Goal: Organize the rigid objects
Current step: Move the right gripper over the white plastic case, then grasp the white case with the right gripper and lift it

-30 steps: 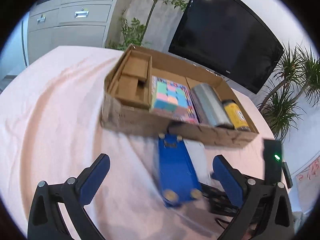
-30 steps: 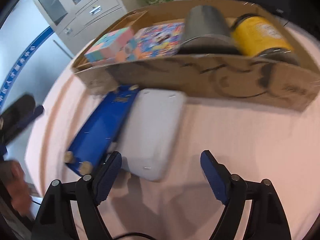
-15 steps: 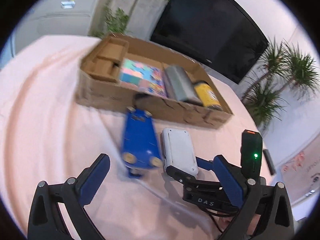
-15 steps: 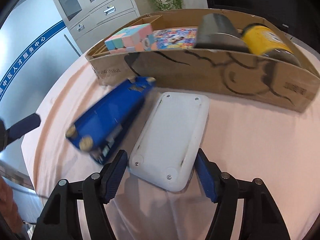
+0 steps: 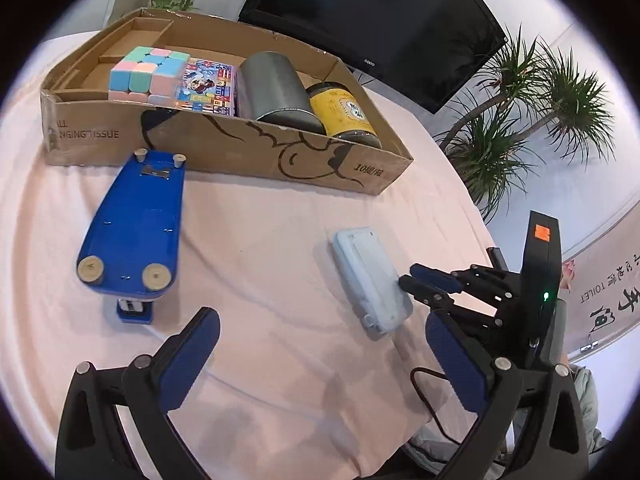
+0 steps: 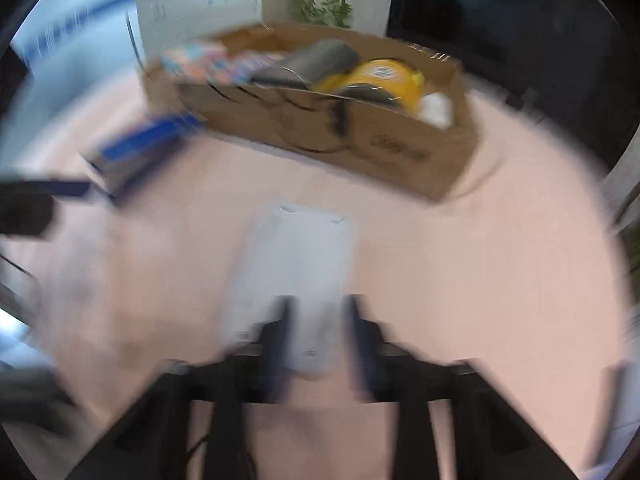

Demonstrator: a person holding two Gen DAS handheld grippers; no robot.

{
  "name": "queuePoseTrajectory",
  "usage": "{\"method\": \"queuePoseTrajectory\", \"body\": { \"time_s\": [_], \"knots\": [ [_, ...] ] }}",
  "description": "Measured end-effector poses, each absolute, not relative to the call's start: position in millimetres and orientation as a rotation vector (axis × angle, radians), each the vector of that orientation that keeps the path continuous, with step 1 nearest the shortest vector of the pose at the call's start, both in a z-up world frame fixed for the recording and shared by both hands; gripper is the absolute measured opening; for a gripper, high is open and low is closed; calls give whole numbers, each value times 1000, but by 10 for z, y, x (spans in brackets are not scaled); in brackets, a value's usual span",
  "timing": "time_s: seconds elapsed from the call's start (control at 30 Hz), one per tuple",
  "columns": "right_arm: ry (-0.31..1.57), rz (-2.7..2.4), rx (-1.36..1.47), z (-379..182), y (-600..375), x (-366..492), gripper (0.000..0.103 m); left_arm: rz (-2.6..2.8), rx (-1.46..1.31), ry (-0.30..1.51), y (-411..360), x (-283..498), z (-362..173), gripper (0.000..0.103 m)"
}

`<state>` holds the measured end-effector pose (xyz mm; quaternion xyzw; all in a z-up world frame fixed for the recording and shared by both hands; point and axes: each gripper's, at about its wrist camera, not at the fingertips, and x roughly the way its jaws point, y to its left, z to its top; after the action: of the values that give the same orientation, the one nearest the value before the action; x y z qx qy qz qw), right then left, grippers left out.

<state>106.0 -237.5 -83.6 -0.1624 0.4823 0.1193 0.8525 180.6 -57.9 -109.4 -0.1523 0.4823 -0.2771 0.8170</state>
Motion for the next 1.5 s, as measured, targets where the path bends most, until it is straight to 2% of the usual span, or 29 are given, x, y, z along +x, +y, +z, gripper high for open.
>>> {"method": "queuePoseTrajectory", "body": {
  "time_s": [0.1, 0.17, 0.2, 0.23, 0.27, 0.4, 0.53, 0.63, 0.83, 0.9, 1.0, 1.1, 1.17, 1.27, 1.4, 1.5],
  "knots": [
    [1051, 276, -187, -821, -2471, 1169, 15, -585, -343, 1030, -529, 1836, -1086, 102],
    [1053, 261, -114, -804, -2527, 1136, 35, -582, -350, 1026, -492, 1844, -1071, 102],
    [1024, 253, -60, -773, -2553, 1073, 60, -582, -354, 1026, -478, 1859, -1068, 102],
    [984, 249, -10, -747, -2546, 993, 80, -587, -361, 1034, -477, 1893, -1077, 102],
    [957, 255, 16, -751, -2496, 949, 83, -590, -362, 1044, -490, 1916, -1091, 102],
    [898, 272, -99, -911, -2087, 753, 83, -614, -363, 1066, -616, 2013, -1143, 101],
    [867, 171, -219, -1051, -1882, 755, 77, -632, -366, 1084, -692, 2039, -1200, 101],
    [867, 117, -159, -1033, -1983, 844, 65, -678, -377, 1108, -744, 2046, -1262, 92],
    [915, 136, -60, -1135, -2158, 921, 64, -713, -411, 1164, -852, 2116, -1389, 70],
    [940, 213, 97, -1140, -2308, 964, 63, -724, -412, 1180, -886, 2142, -1413, 62],
    [1004, 352, 447, -1219, -2566, 1038, 63, -741, -437, 1202, -906, 2152, -1442, 61],
    [1059, 487, 720, -1368, -2676, 1100, 63, -779, -503, 1226, -942, 2170, -1466, 48],
    [1085, 565, 830, -1457, -2677, 1088, 64, -772, -507, 1229, -963, 2173, -1449, 46],
    [1107, 574, 825, -1449, -2728, 1106, 67, -795, -530, 1259, -1070, 2196, -1418, 42],
    [1053, 426, 566, -1160, -2833, 1042, 87, -870, -533, 1255, -1413, 2227, -1319, 42],
    [988, 290, 392, -918, -2968, 966, 88, -909, -492, 1254, -1751, 2259, -1296, 42]
  ]
}}
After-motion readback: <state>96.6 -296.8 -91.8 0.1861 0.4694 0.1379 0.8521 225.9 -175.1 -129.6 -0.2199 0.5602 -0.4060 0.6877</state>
